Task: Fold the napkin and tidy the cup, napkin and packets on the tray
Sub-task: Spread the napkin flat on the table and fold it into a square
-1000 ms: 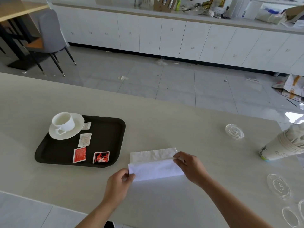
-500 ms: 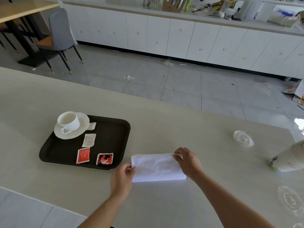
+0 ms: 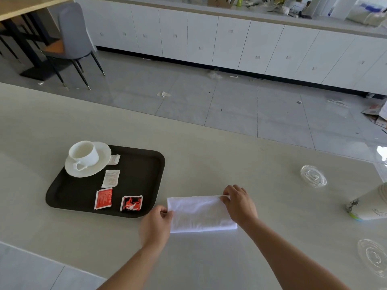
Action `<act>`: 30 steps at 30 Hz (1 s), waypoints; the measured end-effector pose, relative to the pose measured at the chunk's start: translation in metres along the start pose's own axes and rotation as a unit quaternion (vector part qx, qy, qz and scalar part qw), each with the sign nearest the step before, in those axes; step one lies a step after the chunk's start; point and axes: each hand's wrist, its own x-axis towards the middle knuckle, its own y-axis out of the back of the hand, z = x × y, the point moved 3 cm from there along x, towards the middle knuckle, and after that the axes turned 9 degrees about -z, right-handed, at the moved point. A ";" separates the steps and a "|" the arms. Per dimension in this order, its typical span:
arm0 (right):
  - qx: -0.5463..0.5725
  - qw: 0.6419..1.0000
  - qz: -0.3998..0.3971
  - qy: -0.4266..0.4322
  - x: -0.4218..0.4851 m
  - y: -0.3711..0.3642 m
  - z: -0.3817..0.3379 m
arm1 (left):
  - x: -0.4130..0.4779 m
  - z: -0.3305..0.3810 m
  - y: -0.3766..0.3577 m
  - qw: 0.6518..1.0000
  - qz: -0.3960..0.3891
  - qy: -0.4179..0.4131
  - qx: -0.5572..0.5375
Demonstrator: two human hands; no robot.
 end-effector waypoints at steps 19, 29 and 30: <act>-0.196 0.963 -0.082 0.165 -0.025 -0.047 -0.040 | -0.004 0.010 -0.041 0.874 -0.054 -0.273 0.398; -0.176 0.977 -0.078 0.095 -0.029 -0.045 0.007 | -0.006 0.014 -0.037 0.886 -0.073 -0.248 0.384; -0.174 0.977 -0.078 0.092 -0.029 -0.045 0.006 | -0.010 0.017 -0.035 0.891 -0.071 -0.238 0.379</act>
